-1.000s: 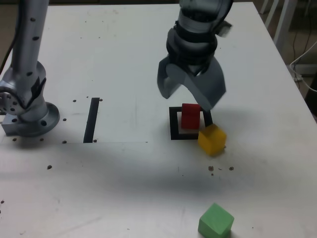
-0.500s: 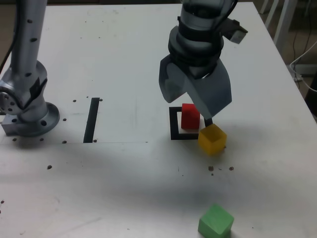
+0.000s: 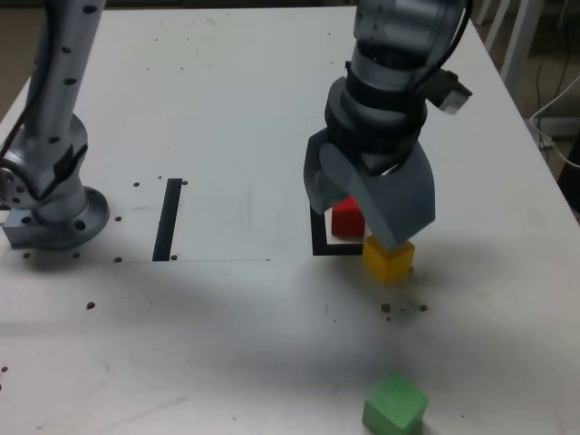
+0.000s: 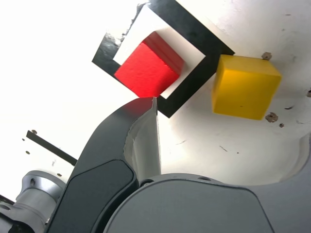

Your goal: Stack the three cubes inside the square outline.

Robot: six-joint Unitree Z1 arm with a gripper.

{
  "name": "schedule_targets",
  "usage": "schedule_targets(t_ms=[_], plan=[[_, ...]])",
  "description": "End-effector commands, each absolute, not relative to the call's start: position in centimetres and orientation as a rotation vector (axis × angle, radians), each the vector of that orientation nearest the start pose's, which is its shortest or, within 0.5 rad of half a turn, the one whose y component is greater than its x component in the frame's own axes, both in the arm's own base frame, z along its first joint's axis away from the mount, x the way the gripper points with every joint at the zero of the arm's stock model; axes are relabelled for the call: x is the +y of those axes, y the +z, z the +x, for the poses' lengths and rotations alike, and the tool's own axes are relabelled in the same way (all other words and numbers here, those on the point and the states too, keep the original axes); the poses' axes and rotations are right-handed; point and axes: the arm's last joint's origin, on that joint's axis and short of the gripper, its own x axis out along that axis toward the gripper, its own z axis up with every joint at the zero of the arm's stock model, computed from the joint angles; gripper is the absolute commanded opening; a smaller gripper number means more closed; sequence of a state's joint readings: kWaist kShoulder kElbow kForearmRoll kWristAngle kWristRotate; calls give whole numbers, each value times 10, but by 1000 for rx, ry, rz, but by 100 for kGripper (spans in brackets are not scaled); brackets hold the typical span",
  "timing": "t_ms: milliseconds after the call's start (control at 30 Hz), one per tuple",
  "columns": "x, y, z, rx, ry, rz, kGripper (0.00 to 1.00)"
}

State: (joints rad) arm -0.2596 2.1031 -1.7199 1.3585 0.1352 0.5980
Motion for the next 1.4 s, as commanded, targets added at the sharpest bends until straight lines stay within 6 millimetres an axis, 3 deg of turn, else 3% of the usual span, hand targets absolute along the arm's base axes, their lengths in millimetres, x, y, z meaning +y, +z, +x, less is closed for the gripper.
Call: schedule_targets(t_ms=[0,367,1367], plan=[[-95,256,372,1657,-616,784,98],[-111,245,381,1666,-634,797,98],[-117,224,398,1683,-640,801,93]])
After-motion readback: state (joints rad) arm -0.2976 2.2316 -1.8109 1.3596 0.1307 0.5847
